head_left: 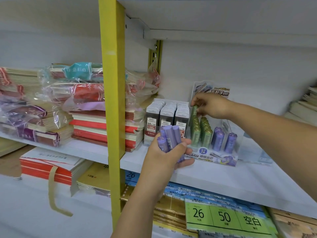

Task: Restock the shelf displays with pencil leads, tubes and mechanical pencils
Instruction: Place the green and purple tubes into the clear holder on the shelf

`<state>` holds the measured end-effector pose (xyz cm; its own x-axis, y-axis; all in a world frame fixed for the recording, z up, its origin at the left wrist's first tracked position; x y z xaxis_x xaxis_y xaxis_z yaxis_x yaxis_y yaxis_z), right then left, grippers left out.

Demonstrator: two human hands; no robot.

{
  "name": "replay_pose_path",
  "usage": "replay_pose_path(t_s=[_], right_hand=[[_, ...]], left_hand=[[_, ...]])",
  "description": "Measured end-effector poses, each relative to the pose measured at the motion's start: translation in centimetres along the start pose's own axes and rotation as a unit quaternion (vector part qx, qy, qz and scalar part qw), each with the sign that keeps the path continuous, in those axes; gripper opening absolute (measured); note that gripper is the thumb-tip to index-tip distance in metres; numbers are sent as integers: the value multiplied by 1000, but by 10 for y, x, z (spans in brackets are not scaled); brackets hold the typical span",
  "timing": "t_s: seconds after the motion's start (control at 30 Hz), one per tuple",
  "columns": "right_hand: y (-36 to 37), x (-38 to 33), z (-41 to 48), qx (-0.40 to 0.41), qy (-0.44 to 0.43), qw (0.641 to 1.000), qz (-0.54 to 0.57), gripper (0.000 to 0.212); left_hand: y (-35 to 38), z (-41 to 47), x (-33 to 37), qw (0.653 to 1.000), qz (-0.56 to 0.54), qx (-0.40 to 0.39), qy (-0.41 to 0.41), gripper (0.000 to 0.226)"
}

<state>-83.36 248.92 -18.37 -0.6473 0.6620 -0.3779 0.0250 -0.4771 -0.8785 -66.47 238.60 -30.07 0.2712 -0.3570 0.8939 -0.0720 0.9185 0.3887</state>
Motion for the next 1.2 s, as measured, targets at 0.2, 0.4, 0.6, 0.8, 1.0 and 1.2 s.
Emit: replay_pose_path(t_s=[0.2,0.4,0.6,0.8,1.0,1.2], right_hand=[[-1,-1,1,-30,-7,999,-28,25],[3,-1,2,-31,-19,997,-66,27],[16,10,2,-78,2,992,-99,24],[-23,-21,-30,70,-22,997,0,33],[-19,-78,-119,67,-113,983,132,21],[-2,-72,-159,51,-73,969,230,20]], left_hand=[[0,0,0,1000,4,-2,-9,19],[1,0,-1,1000,7,-6,-14,17],[2,-1,0,1000,12,-16,-12,25],[5,-4,0,1000,8,-23,-20,21],[21,-13,2,999,8,-35,-23,16],[46,-25,4,995,35,-88,-22,23]])
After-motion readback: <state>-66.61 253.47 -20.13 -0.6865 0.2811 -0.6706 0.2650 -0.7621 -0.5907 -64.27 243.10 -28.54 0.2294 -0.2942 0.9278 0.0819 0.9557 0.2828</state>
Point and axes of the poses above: each hand's wrist, its own z-axis towards the middle knuckle, its own y-axis out of the palm, x = y × z, the point moved 10 cm from there along z, towards the middle knuckle, and after that the axes turned 4 degrees about -y, right-handed, at the moved point
